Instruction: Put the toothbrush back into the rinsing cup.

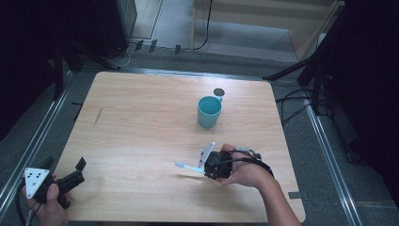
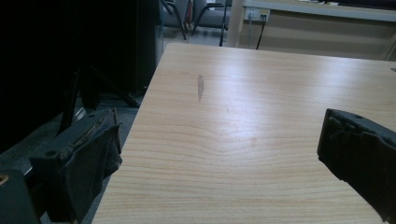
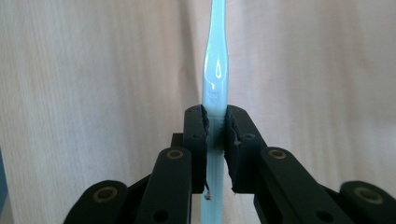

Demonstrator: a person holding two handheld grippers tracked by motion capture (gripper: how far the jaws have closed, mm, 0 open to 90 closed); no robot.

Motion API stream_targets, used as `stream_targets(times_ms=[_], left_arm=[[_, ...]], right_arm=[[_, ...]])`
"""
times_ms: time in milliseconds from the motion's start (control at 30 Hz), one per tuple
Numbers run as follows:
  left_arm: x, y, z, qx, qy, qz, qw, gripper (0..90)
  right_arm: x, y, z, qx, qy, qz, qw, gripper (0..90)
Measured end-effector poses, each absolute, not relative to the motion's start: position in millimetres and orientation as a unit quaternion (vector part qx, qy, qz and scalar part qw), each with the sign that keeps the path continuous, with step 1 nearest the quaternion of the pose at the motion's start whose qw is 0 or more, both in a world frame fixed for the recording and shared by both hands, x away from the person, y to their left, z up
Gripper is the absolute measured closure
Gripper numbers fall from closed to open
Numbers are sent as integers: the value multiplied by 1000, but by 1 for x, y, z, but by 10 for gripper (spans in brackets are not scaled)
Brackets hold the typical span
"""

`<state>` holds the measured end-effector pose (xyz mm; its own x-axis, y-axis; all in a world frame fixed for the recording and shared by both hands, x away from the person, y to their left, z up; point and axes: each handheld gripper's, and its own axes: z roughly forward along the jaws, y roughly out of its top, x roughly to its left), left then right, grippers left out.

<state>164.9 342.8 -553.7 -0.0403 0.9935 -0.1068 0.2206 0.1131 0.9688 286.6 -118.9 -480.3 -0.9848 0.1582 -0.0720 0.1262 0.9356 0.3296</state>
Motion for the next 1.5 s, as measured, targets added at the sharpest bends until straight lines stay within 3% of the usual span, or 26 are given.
stream_targets(times_ms=[767,1300,1500], left_arm=[[165,342,-554,519,586,421,458,0],[165,342,-554,519,585,422,458,0],[166,341,-554,522,584,424,455,0]], right_arm=[[309,-178,-441,336,793,476,179,801],[318,-178,-425,397,699,538,254,801],[328,-174,-418,411,675,553,263,801]])
